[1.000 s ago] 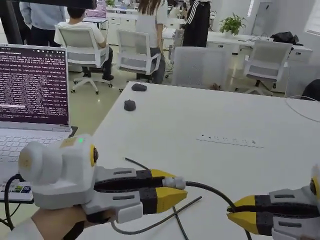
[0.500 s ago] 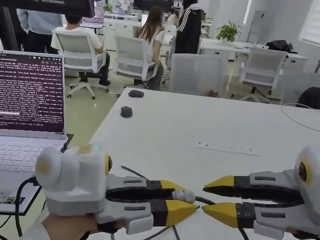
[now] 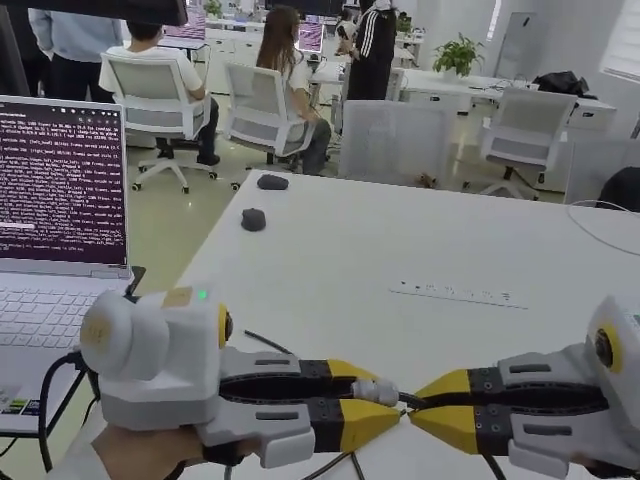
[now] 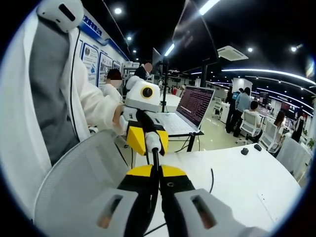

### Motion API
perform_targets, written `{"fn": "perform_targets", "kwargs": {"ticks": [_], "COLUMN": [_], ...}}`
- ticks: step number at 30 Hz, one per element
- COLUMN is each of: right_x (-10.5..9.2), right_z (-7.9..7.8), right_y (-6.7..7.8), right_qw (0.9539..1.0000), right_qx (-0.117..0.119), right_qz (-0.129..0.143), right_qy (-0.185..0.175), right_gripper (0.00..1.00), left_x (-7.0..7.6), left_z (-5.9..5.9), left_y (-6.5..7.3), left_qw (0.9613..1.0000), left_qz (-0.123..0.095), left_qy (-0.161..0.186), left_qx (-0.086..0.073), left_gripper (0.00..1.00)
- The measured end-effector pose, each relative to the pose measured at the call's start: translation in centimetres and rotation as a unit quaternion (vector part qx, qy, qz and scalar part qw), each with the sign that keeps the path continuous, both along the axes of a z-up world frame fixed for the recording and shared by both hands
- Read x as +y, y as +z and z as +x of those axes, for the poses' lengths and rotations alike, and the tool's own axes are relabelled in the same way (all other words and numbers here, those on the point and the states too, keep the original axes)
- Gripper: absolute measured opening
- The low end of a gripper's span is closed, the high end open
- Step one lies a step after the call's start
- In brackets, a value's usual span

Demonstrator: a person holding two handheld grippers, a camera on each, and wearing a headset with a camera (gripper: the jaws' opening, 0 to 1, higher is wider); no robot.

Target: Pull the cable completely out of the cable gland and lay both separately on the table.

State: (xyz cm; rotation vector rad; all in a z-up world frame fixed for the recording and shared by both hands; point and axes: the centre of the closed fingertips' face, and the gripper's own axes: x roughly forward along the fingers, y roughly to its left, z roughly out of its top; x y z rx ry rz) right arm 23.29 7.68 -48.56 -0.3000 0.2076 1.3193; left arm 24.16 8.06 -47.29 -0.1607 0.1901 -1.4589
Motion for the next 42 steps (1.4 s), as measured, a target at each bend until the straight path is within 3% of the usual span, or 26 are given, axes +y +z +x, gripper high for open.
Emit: {"fn": "perform_targets", "kwargs": {"ticks": [6, 15, 27, 42], "right_x": [-0.2, -2.4, -4.0, -4.1], "right_z": [0.7, 2.2, 2.6, 2.5], "right_y": [-0.4, -2.2, -4.2, -4.0], "right_qw": [1.0000, 0.9989, 0.9967, 0.9956], "right_qx": [0.000, 0.015, 0.030, 0.032], "right_qz": [-0.008, -0.028, -0.050, -0.055], "right_qy": [-0.005, -0.034, -0.056, -0.068], "right_gripper": [0.02, 0.02, 0.02, 0.03], "left_x": [0.5, 1.9, 2.3, 2.1], "left_z": [0.6, 1.5, 1.7, 1.6], "left_y": [-0.2, -0.3, -0.4, 0.0], "left_qw": [1.0000, 0.9997, 0.9997, 0.9998], "left_qz": [-0.001, -0.002, -0.004, 0.005], "left_qy": [0.005, 0.022, 0.022, 0.016], "left_qx": [0.004, 0.007, 0.008, -0.005], "left_gripper": [0.16, 0.16, 0.16, 0.16]}}
